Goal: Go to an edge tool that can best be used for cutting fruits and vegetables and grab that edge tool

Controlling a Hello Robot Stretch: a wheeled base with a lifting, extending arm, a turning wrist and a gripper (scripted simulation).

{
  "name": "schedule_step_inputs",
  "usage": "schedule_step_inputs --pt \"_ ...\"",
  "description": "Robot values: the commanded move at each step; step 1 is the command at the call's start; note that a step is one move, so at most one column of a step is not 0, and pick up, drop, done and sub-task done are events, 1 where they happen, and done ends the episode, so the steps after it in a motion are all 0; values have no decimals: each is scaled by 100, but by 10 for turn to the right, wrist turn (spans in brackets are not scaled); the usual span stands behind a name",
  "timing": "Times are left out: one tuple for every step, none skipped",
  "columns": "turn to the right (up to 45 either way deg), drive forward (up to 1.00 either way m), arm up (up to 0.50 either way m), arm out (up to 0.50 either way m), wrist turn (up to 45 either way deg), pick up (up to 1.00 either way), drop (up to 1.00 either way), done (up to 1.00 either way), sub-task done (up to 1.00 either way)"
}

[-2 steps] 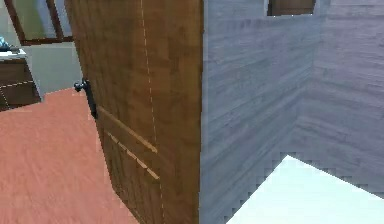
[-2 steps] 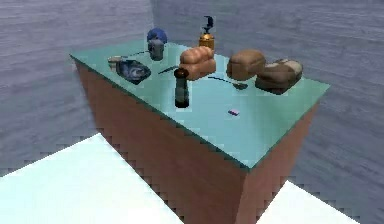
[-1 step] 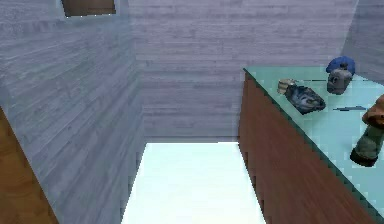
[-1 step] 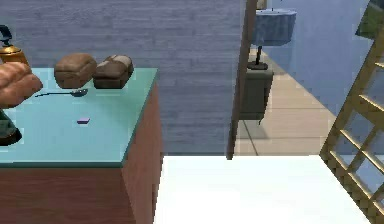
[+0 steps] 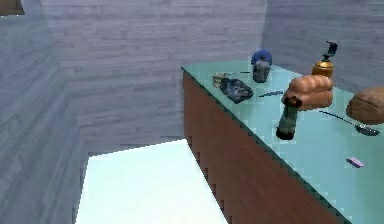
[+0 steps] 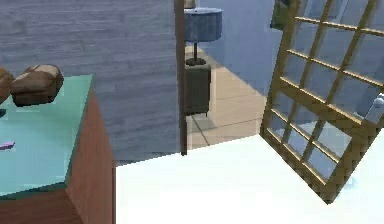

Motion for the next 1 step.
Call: schedule_step_inputs --pt "30 0 0 0 0 0 0 0 0"
